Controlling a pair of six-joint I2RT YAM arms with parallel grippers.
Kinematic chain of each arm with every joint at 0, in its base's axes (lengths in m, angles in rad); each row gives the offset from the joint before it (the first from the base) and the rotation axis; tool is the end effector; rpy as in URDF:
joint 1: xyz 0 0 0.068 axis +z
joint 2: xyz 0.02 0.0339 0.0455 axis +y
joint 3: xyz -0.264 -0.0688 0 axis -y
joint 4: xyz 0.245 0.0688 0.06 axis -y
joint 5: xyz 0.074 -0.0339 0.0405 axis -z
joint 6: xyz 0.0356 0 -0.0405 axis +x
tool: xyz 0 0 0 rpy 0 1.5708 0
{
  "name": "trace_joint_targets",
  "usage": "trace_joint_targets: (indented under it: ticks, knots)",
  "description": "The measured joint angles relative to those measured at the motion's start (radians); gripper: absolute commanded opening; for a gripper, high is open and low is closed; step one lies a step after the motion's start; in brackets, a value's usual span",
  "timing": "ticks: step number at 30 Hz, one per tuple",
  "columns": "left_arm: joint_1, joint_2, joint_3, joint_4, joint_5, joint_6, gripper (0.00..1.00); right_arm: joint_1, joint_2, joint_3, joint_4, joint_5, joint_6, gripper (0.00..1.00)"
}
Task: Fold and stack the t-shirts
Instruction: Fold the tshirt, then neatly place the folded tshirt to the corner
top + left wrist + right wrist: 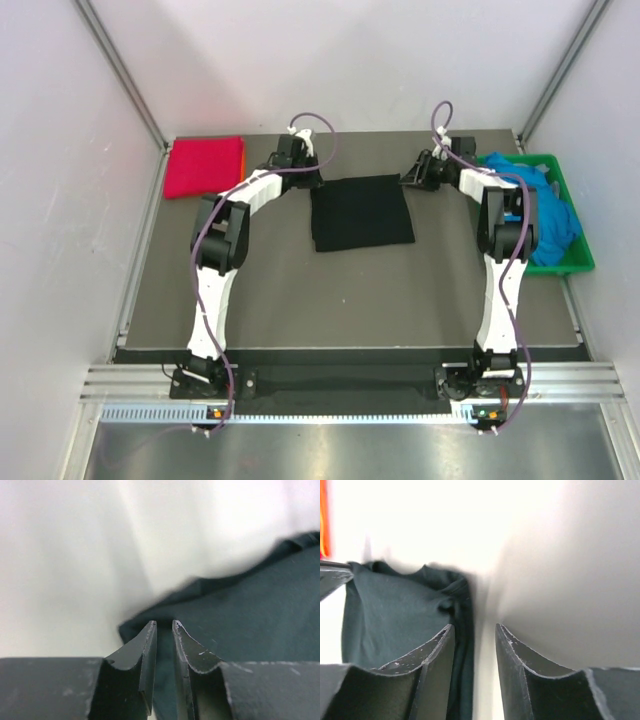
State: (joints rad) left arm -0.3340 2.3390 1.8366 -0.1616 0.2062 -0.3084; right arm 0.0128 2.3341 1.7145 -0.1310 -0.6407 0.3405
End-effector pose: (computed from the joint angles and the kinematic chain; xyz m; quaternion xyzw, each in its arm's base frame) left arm 0.5009 -0.1815 0.1709 0.0565 0.8935 -0.2253 0.3842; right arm 0.5115 0.0278 0.1409 0.0181 0.8792 0.3508 0.3218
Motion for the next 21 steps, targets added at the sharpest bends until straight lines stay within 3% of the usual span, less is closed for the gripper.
trace_joint_targets:
  ticks: [13,16,21]
  knots:
    - [0.019,0.043,0.019,0.053,0.028,-0.020,0.25,-0.035,0.033,0.000,0.149,-0.079,0.155,0.38]
    - [0.024,0.043,0.047,0.019,0.049,-0.034,0.26,-0.035,0.033,-0.008,0.181,-0.087,0.185,0.47]
    - [0.051,0.021,0.093,-0.031,0.111,-0.061,0.38,-0.035,0.033,-0.028,0.219,-0.095,0.222,0.57]
